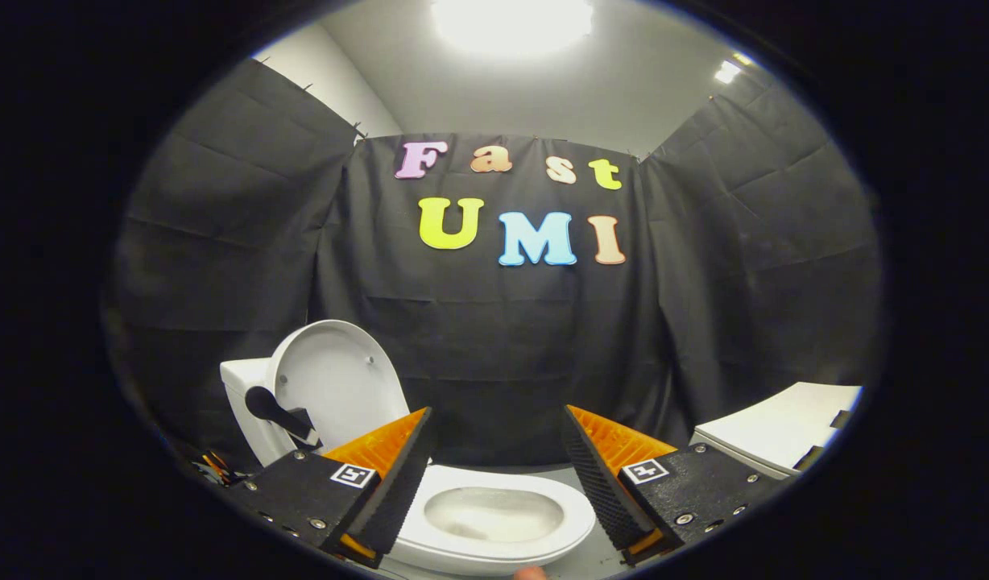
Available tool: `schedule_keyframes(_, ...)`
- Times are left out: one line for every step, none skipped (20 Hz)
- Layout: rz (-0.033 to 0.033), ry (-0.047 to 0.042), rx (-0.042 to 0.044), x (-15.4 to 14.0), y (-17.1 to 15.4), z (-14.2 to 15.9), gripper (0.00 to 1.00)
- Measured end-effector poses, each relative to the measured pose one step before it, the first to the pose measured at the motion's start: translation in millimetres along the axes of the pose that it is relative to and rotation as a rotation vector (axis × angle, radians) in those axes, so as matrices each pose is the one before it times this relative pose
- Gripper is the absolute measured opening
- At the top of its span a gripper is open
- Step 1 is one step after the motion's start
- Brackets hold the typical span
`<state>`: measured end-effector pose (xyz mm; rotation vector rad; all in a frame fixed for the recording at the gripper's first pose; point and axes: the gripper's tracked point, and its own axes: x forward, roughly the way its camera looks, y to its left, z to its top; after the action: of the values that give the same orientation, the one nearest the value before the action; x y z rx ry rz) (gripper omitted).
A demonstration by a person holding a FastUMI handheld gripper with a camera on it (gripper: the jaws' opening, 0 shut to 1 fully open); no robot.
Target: Open the toilet lid.
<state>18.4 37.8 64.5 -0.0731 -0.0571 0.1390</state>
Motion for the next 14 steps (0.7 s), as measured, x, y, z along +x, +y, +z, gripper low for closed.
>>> schedule_keyframes(-0.01146,0.01162,-0.00367,-3.09,-4.95,-5.00,0.95)
schedule_keyframes(-0.01059,0.01058,0.00098,-1.95,-4.90,-5.74,0.95)
schedule_keyframes(-0.01144,0.01148,0.00591,-2.10,-5.54,-5.88,0.95)
schedule_keyframes(-0.00965,0.00892,0.00669,-1.95,-5.49,-5.69,0.96)
schedule_keyframes(-0.01031,0.00890,0.00548,-0.34,-4.50,-4.19,0.95)
schedule_keyframes(-0.00856,0.00777,0.00260,-0.32,-4.14,-4.65,0.96)
schedule_keyframes(-0.00620,0.00679,-0.00094,-0.64,-1.91,-3.15,0.95)
schedule_keyframes(-0.00401,0.00479,0.00082,-0.42,-2.33,-1.38,0.96)
schedule_keyframes(0.00153,-0.00059,0.00643,-1.63,-0.75,-0.27,0.96)
schedule_keyframes(0.00198,-0.00008,0.00561,-1.19,0.01,-0.86,0.96)
schedule_keyframes(0.00140,0.00167,0.00189,-1.15,0.22,-0.70,0.96)
schedule_keyframes(0.00066,0.00524,0.00017,0.17,0.16,-0.77,0.96)
schedule_keyframes(0.00142,0.00224,0.00185,3.76,1.87,-3.03,0.96)
schedule_keyframes(0.00325,0.00413,0.00373,1.12,0.96,-1.19,0.96)
